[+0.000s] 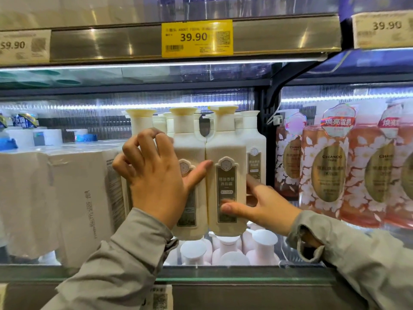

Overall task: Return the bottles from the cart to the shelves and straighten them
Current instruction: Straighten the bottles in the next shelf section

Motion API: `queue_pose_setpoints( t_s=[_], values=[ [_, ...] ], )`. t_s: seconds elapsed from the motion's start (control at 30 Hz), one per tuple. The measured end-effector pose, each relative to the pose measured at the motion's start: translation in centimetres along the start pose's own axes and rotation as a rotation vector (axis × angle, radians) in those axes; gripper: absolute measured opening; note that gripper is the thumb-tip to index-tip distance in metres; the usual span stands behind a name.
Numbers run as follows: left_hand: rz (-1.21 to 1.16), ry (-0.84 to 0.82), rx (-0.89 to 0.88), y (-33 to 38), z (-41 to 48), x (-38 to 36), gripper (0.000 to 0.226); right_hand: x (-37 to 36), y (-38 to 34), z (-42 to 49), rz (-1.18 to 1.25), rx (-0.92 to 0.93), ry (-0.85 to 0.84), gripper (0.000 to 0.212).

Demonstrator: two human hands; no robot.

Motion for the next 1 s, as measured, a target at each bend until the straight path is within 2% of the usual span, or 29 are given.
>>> queue_pose_setpoints(
  t_s=[0.47, 0.7, 0.9, 1.0],
  values=[
    [-0.035, -0.08, -0.077, 0.0, -1.3, -0.3, 0.083, -0.1, 0.4, 0.1, 0.043, 0.03, -0.032, 0.081],
    [-0.041, -0.019, -0.271, 1.9, -2.1, 0.1, 0.074, -0.5, 0.1, -0.1, 0.1, 0.037, -0.043, 0.07],
    [-0.067, -0.062, -0.408, 2.7, -2.8, -0.3, 0.068, 0.0, 0.1, -0.1, 0.174, -0.01, -0.08, 0.076],
    [-0.031, -0.04, -0.461, 3.2, -2.9, -0.3, 0.066, 1.5, 0.4, -0.2, 0.236, -0.051, 0.008, 0.064]
  ],
)
Point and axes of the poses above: each hand's wrist, its own z-axis towards the middle knuckle, its own x-axis out of the back of the hand, y = z × x, the point moved 7 cm from there along z, towards the middle knuckle, and after that the axes turned 8 degrees about x, right-handed, at the moved point
